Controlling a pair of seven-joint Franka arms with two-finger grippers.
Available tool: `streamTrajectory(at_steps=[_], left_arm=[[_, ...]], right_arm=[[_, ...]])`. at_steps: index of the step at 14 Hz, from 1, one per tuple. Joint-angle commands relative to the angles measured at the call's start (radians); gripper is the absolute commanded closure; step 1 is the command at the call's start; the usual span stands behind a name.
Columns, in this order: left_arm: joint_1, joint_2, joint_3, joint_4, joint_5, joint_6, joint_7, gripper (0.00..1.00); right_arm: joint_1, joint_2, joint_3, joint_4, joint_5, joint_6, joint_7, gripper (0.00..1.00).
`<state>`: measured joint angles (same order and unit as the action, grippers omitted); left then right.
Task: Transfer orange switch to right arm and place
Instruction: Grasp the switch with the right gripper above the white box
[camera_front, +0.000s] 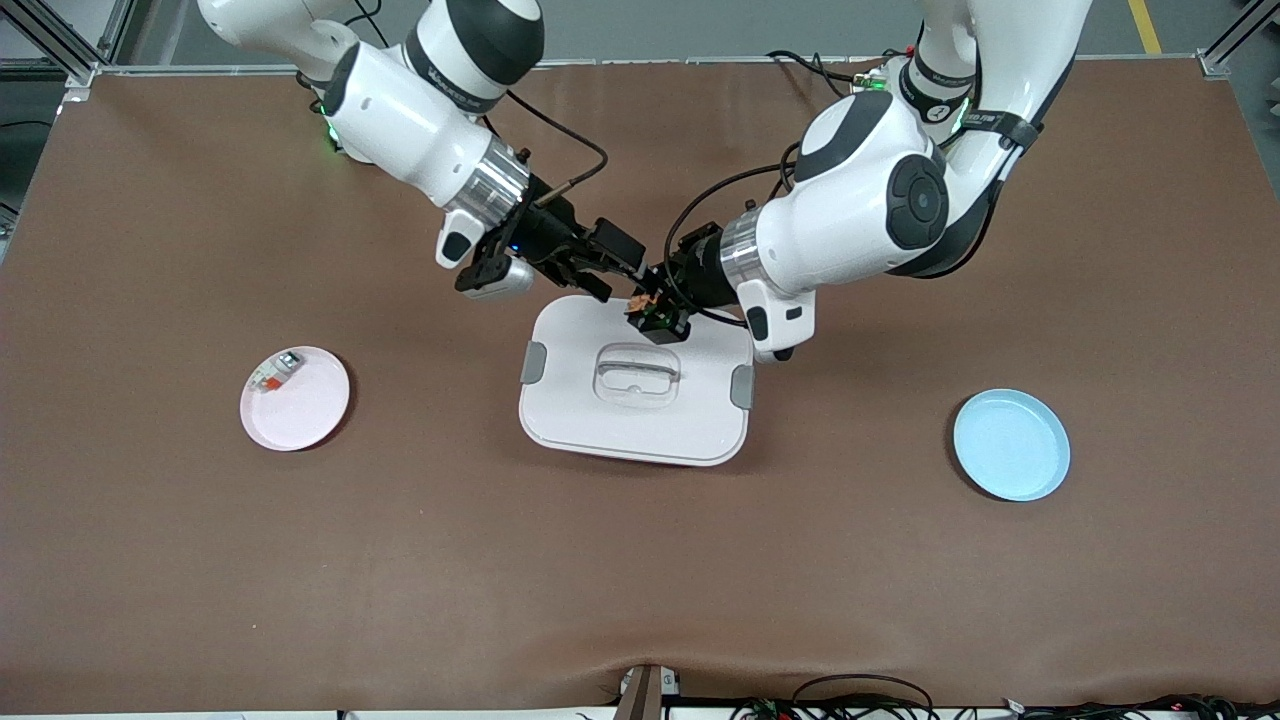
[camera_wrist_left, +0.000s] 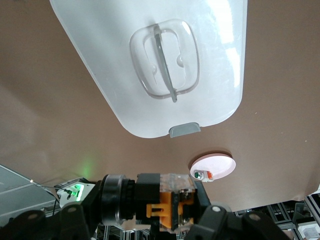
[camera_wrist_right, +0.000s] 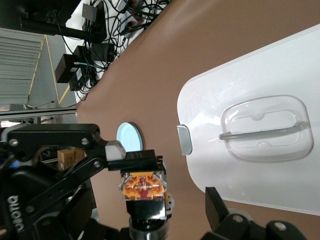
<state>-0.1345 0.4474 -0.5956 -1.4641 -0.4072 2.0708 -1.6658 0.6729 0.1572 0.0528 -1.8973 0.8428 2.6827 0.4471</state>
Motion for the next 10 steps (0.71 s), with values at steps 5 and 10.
streamTrajectory(at_steps=[5,10], left_arm=[[-0.019,0.01,-0.001,0.024,-0.016,0.003,-0.025,1.0],[-0.039,0.011,-0.001,0.024,-0.016,0.006,-0.025,1.0]], right_arm=[[0.013,0.025,-0.011,0.017,0.021,-0.004,0.005,0.0],[0.022,0.027,-0.011,0.017,0.021,-0.004,0.005,0.0]])
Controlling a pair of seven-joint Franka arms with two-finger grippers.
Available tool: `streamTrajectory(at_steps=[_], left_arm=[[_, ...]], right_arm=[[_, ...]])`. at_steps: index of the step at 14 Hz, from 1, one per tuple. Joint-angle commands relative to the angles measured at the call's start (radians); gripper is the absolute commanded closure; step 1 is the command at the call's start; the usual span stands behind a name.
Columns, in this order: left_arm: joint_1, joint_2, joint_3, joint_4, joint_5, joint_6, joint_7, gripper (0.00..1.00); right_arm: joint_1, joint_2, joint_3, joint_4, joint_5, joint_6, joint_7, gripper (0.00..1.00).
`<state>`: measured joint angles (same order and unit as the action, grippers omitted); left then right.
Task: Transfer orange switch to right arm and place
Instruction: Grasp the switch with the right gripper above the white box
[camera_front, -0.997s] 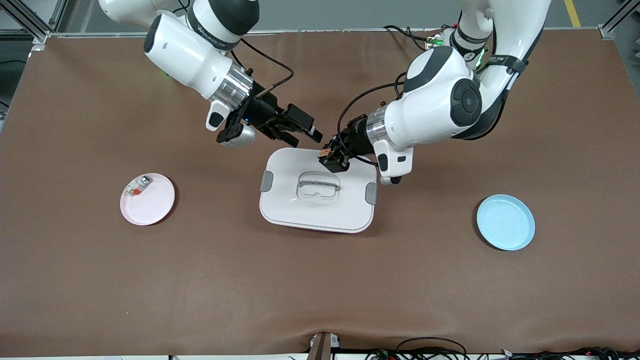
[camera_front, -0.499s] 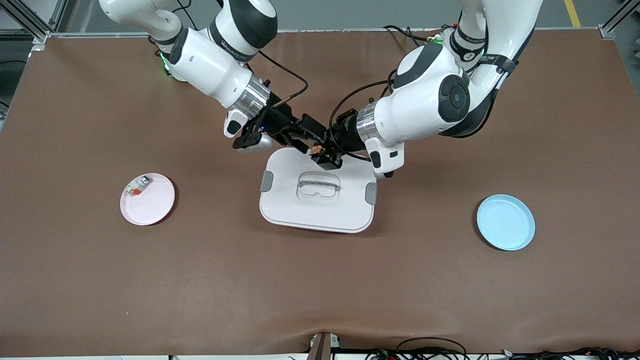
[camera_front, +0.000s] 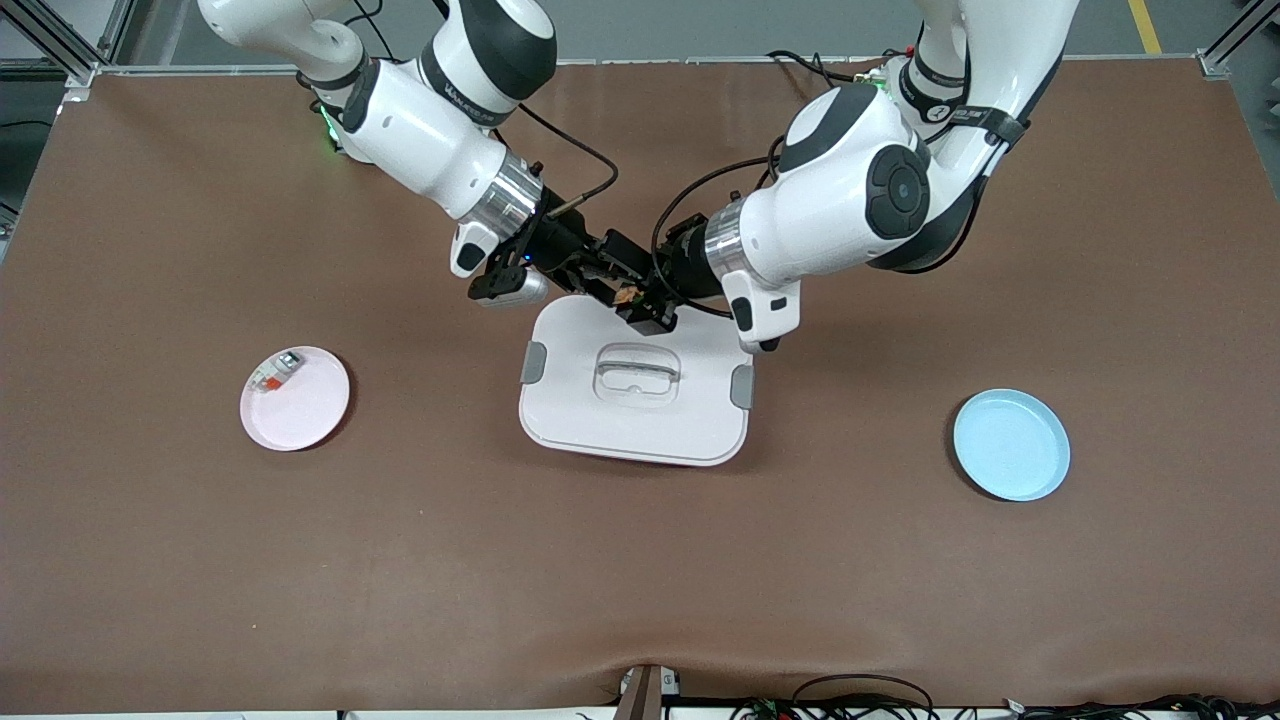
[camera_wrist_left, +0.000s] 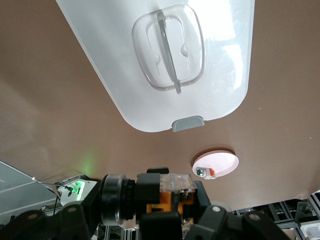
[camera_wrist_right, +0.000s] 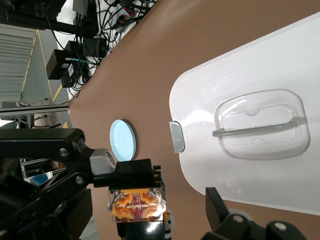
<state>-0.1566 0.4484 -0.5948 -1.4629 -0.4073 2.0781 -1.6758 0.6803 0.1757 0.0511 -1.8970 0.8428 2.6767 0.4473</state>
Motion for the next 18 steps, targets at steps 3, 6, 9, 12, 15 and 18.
streamTrajectory(at_steps=[3,6,9,12,15,18], left_arm=[[-0.017,0.009,-0.002,0.023,-0.016,-0.001,-0.015,1.0],[-0.017,0.009,-0.002,0.023,-0.016,-0.001,-0.016,1.0],[-0.017,0.007,-0.002,0.023,-0.016,-0.001,-0.015,1.0],[-0.017,0.006,-0.002,0.024,-0.016,-0.001,-0.016,1.0],[-0.015,0.007,-0.002,0.024,-0.016,-0.001,-0.015,1.0],[-0.009,-0.003,-0.002,0.024,-0.013,-0.003,0.001,0.01]], right_arm=[[0.01,0.008,-0.01,0.016,0.021,-0.003,0.004,0.13],[0.002,0.005,-0.01,0.015,0.021,-0.018,0.004,0.36],[0.001,0.005,-0.01,0.015,0.021,-0.021,0.004,0.74],[0.001,0.004,-0.011,0.016,0.021,-0.029,0.004,1.0],[-0.001,0.004,-0.013,0.016,0.019,-0.031,0.004,1.0],[-0.001,0.004,-0.013,0.016,0.019,-0.031,0.004,1.0]])
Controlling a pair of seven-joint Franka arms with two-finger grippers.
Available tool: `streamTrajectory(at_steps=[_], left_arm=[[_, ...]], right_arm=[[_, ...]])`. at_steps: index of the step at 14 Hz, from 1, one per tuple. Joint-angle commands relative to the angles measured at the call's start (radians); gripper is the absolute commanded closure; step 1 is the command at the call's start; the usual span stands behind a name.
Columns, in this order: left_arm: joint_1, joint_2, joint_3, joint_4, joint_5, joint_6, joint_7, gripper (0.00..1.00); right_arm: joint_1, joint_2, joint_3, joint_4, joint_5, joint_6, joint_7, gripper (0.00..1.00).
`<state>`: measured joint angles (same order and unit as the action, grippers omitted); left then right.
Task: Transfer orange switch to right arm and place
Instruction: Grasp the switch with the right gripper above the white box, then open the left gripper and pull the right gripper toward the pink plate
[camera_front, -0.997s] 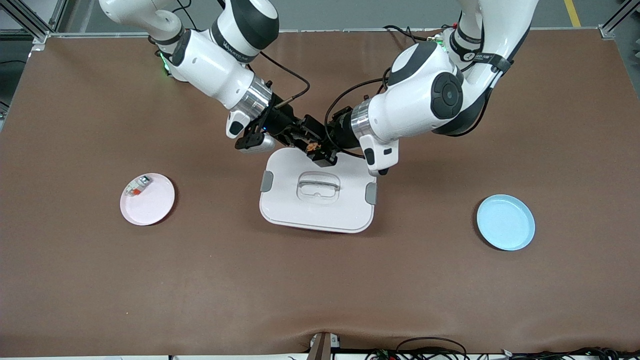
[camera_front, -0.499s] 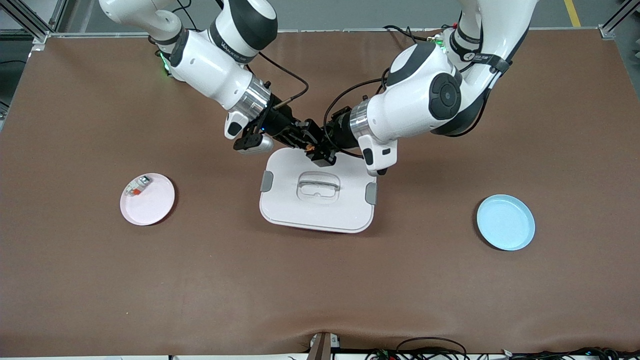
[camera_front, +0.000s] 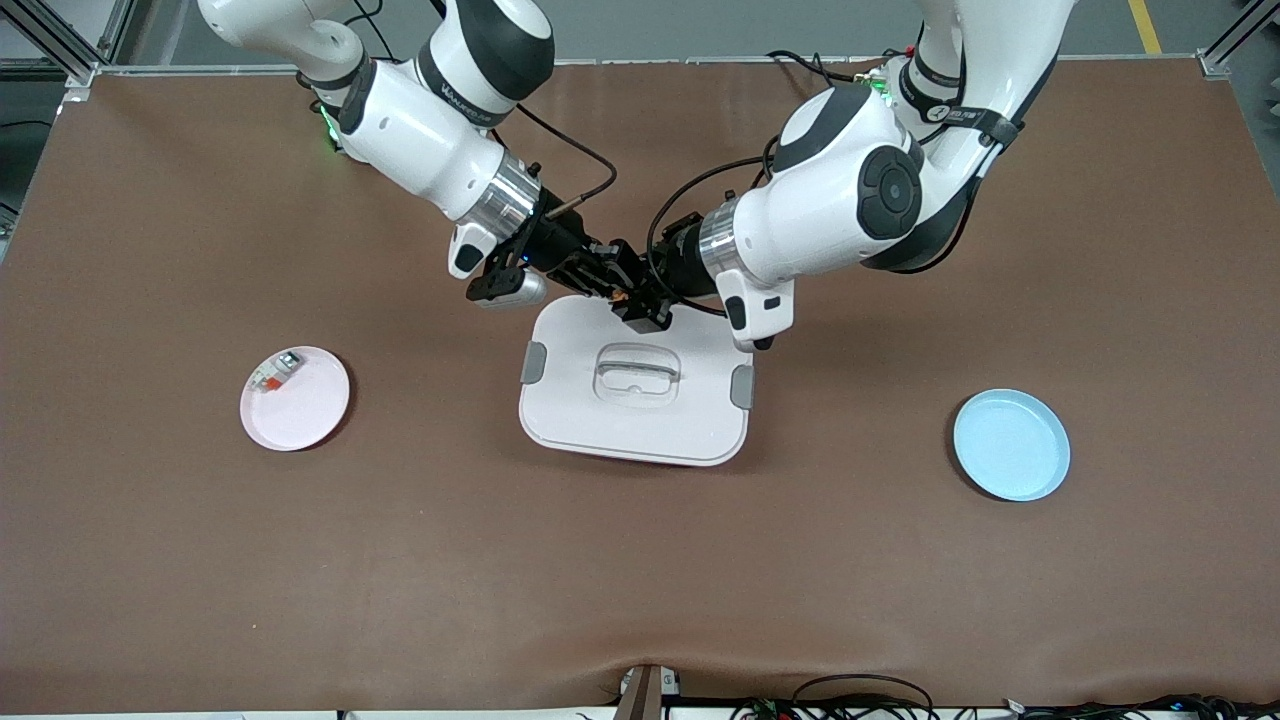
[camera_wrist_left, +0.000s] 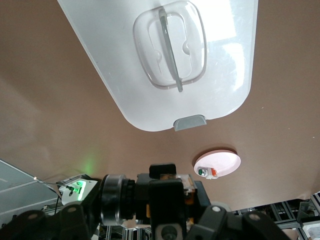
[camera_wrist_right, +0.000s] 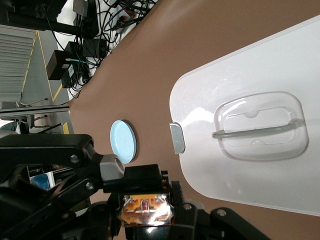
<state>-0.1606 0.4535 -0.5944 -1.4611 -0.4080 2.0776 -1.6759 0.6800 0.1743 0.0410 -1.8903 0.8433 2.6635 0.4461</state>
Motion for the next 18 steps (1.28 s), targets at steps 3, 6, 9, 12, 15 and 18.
streamTrajectory(at_steps=[3,6,9,12,15,18], left_arm=[[0.009,-0.027,0.002,0.024,-0.003,-0.004,0.01,0.0],[0.05,-0.067,0.004,0.031,0.072,-0.016,0.042,0.0],[0.099,-0.105,0.002,0.03,0.202,-0.027,0.099,0.0],[0.156,-0.14,0.005,0.03,0.273,-0.059,0.214,0.0],[0.234,-0.182,0.004,0.03,0.347,-0.151,0.385,0.0],[0.344,-0.222,0.005,0.028,0.35,-0.226,0.574,0.0]], right_arm=[[0.0,0.002,-0.004,0.01,0.019,-0.031,0.005,1.0],[-0.028,-0.009,-0.009,0.02,0.019,-0.108,0.005,1.0],[-0.101,-0.022,-0.01,0.062,-0.016,-0.275,0.0,1.0],[-0.199,-0.024,-0.01,0.161,-0.212,-0.524,-0.007,1.0],[-0.289,-0.021,-0.01,0.261,-0.344,-0.75,-0.154,1.0],[-0.385,-0.03,-0.01,0.287,-0.433,-0.887,-0.398,1.0]])
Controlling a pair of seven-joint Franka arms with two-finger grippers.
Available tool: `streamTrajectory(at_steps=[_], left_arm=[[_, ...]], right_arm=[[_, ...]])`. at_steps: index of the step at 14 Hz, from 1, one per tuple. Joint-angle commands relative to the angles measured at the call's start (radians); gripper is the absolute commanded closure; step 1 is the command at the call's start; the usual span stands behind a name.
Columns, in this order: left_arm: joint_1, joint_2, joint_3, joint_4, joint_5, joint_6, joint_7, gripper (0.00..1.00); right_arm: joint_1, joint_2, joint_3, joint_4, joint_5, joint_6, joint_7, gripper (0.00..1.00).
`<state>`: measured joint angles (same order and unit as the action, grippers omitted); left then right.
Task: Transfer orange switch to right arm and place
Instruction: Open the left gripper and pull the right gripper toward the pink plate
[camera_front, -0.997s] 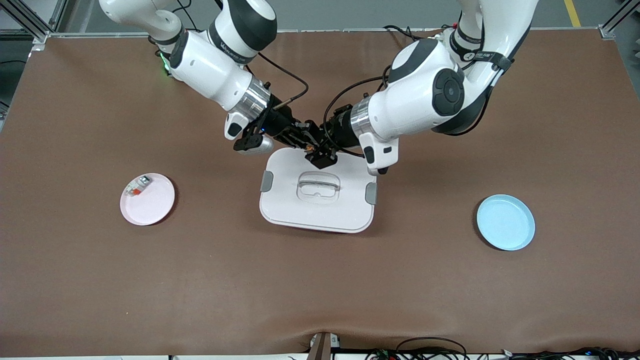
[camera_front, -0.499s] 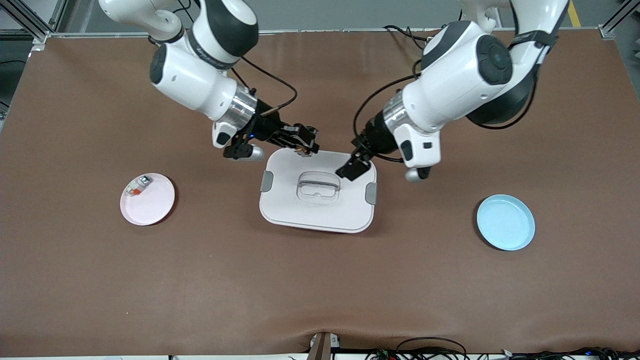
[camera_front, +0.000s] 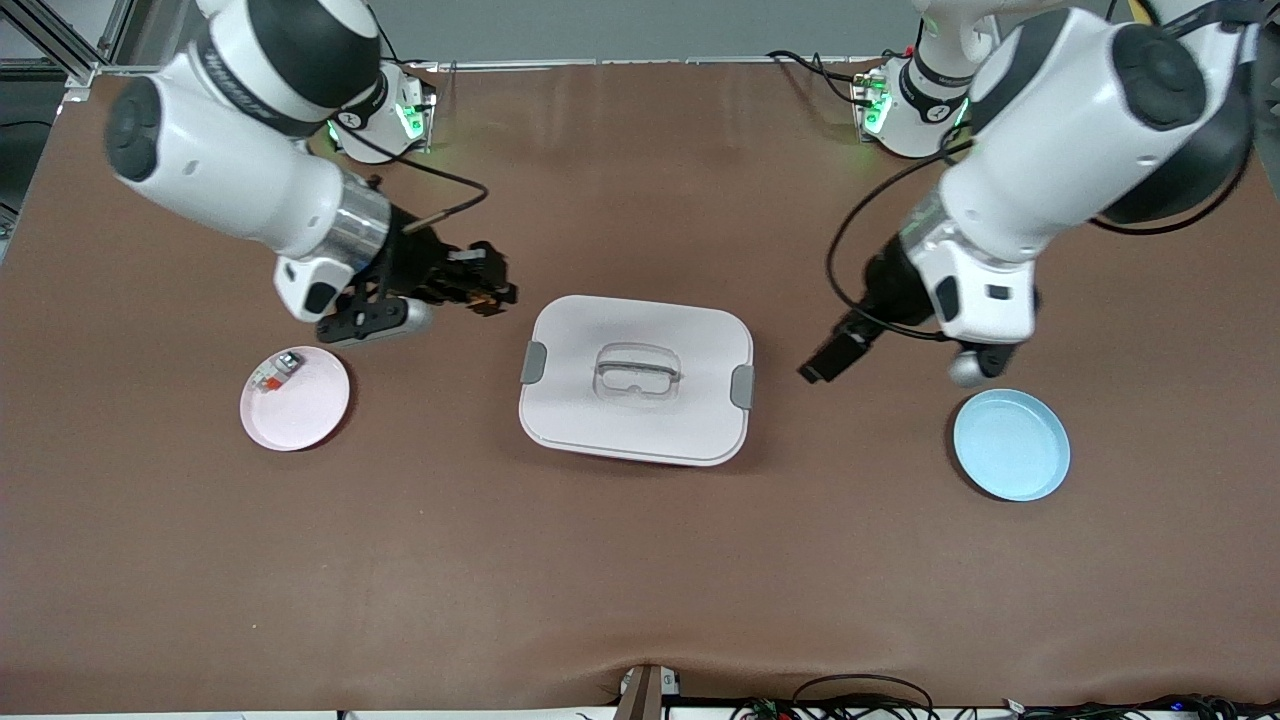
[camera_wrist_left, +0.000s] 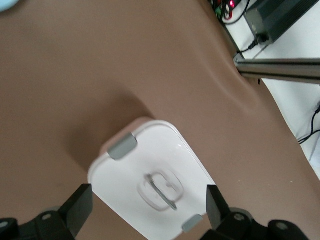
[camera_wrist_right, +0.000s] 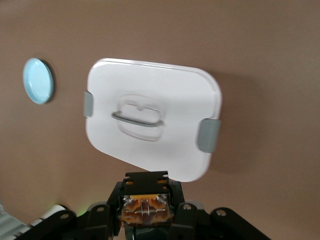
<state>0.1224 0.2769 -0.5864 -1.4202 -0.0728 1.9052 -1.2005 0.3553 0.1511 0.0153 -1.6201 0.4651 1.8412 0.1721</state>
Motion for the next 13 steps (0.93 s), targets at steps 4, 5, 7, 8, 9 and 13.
streamTrajectory(at_steps=[4,5,7,8,9,13], left_arm=[[0.152,-0.062,-0.003,-0.011,0.104,-0.17,0.306,0.0],[0.157,-0.065,-0.003,-0.013,0.157,-0.198,0.362,0.0],[0.172,-0.067,-0.001,-0.011,0.206,-0.224,0.445,0.0],[0.204,-0.068,-0.004,-0.011,0.211,-0.239,0.488,0.0],[0.227,-0.083,-0.006,-0.011,0.211,-0.245,0.527,0.0],[0.235,-0.145,0.082,-0.014,0.197,-0.245,0.731,0.0]], right_arm=[[-0.168,-0.019,0.017,0.016,-0.21,-0.155,-0.432,1.0],[-0.206,-0.018,0.015,0.003,-0.232,-0.158,-0.513,1.0],[-0.28,-0.013,0.015,-0.026,-0.278,-0.151,-0.668,1.0],[-0.306,-0.012,0.015,-0.033,-0.322,-0.142,-0.744,1.0],[-0.331,-0.008,0.015,-0.035,-0.363,-0.129,-0.81,1.0],[-0.403,-0.007,0.015,-0.092,-0.474,-0.028,-1.073,1.0]])
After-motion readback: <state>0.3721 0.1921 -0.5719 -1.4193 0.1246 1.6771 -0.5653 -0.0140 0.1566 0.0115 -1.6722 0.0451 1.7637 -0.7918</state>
